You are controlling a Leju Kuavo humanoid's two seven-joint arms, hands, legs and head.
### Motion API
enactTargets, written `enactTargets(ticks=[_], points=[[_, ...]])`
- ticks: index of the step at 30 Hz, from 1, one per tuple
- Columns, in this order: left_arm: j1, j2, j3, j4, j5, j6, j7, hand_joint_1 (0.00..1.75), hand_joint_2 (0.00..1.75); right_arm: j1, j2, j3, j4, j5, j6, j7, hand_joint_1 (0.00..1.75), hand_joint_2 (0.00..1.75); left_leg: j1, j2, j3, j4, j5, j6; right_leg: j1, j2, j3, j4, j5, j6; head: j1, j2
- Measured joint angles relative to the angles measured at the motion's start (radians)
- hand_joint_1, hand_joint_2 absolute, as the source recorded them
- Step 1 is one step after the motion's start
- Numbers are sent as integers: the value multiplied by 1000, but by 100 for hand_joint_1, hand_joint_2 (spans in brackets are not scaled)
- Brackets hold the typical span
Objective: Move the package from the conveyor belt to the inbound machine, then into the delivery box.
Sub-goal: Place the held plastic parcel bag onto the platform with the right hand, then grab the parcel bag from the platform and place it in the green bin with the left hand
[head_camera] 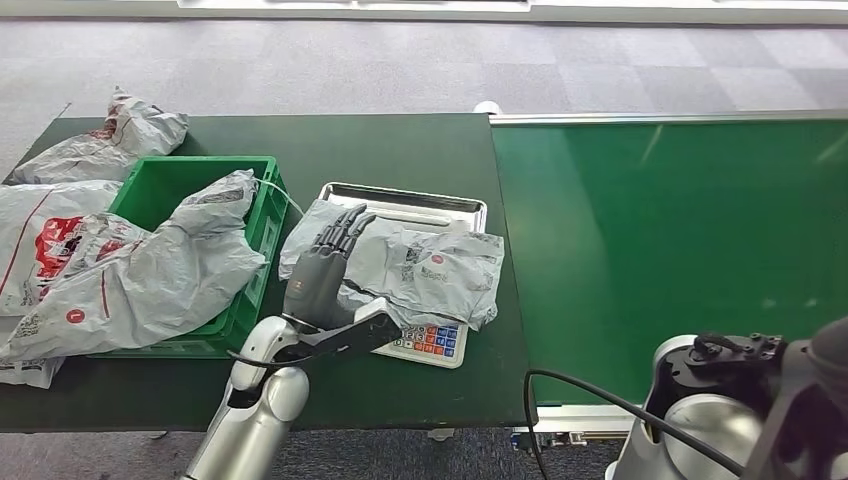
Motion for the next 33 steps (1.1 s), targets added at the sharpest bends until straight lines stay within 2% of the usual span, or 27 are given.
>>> enactTargets(ticks=[7, 20, 21, 24, 25, 33], points=[[-14, 6, -68, 121, -79, -37, 10, 0, 175, 4, 0, 3, 10, 8, 0, 8, 0, 175, 0, 0, -1, 0, 0, 0, 0, 0, 0, 0, 0, 0, 0, 0], [3, 3, -98, 173, -100, -68, 20, 0, 175, 11, 0, 3, 50, 0, 1, 0, 0, 175, 0, 0, -1, 0, -1, 0, 0, 0, 0, 0, -1, 1, 0, 0], [5, 2, -98, 174, -100, -70, 20, 16, 175, 12, 0, 3, 53, 0, 1, 0, 0, 175, 0, 0, -1, 0, -1, 0, 0, 0, 0, 0, -1, 1, 0, 0], [8, 2, -99, 173, -100, -72, 20, 126, 175, 14, 0, 3, 59, -1, 1, 0, 0, 175, 0, 0, -1, 0, -1, 0, 0, 0, 0, 0, -1, 1, 0, 0], [9, 2, -99, 173, -100, -72, 19, 149, 175, 16, 0, 3, 61, -3, 1, 0, 0, 175, 0, 0, -1, 0, -1, 0, 0, 0, 0, 0, -1, 1, 0, 0], [11, 6, -99, 157, -88, -62, 8, 175, 175, 24, 0, 3, 93, -7, 1, 0, 0, 175, 0, -1, -1, 0, -1, 0, 0, 0, 0, 0, -1, 1, 0, 0]])
